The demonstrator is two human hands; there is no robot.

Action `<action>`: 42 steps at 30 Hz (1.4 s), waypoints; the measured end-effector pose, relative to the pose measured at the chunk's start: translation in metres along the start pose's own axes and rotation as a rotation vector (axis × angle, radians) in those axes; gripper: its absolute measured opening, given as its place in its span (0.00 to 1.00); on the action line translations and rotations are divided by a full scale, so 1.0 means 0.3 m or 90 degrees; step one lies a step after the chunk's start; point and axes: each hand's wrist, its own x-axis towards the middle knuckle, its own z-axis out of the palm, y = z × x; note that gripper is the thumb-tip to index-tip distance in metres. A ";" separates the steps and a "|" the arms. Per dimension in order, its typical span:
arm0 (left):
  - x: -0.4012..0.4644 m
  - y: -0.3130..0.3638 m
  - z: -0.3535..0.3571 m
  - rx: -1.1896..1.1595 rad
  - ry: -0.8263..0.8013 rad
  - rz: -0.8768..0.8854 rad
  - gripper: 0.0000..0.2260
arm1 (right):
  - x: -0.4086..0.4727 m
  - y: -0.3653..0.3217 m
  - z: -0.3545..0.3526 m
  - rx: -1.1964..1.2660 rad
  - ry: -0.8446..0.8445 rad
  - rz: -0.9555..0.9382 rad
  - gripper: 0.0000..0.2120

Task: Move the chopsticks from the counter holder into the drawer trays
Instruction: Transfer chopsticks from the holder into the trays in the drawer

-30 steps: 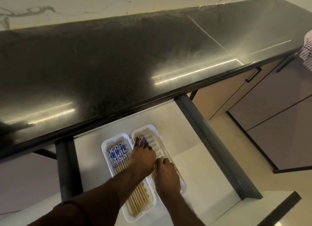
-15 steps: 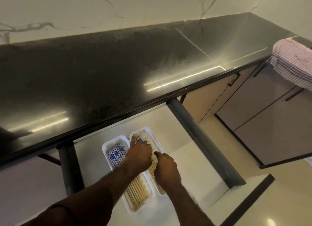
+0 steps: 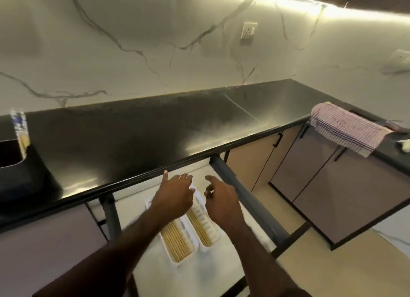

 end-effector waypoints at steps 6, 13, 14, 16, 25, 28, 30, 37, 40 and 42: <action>-0.189 0.034 -0.267 -0.031 0.106 0.027 0.21 | -0.120 -0.167 -0.158 -0.014 0.077 -0.072 0.19; -0.347 -0.110 -0.531 -0.051 0.228 0.012 0.21 | -0.150 -0.466 -0.207 0.045 0.120 -0.191 0.18; -0.363 -0.142 -0.559 -0.053 0.239 0.004 0.21 | -0.149 -0.514 -0.194 0.045 0.117 -0.211 0.18; -0.392 -0.207 -0.604 -0.058 0.254 -0.011 0.22 | -0.141 -0.603 -0.162 0.049 0.115 -0.241 0.18; -0.483 -0.699 -0.729 -0.093 0.291 -0.086 0.23 | -0.046 -1.026 0.180 0.100 0.085 -0.293 0.17; -0.474 -0.865 -0.745 -0.088 0.267 -0.097 0.23 | -0.003 -1.149 0.325 0.100 0.048 -0.296 0.18; -0.459 -0.976 -0.760 -0.090 0.233 -0.105 0.23 | 0.025 -1.220 0.418 0.106 0.032 -0.288 0.18; -0.409 -1.216 -0.768 -0.136 0.206 -0.129 0.16 | 0.112 -1.318 0.644 0.107 -0.006 -0.219 0.18; -0.366 -1.286 -0.738 -0.146 0.196 -0.146 0.19 | 0.168 -1.331 0.715 0.099 -0.013 -0.188 0.18; -0.330 -1.325 -0.715 -0.144 0.174 -0.151 0.22 | 0.202 -1.329 0.749 0.095 -0.024 -0.172 0.18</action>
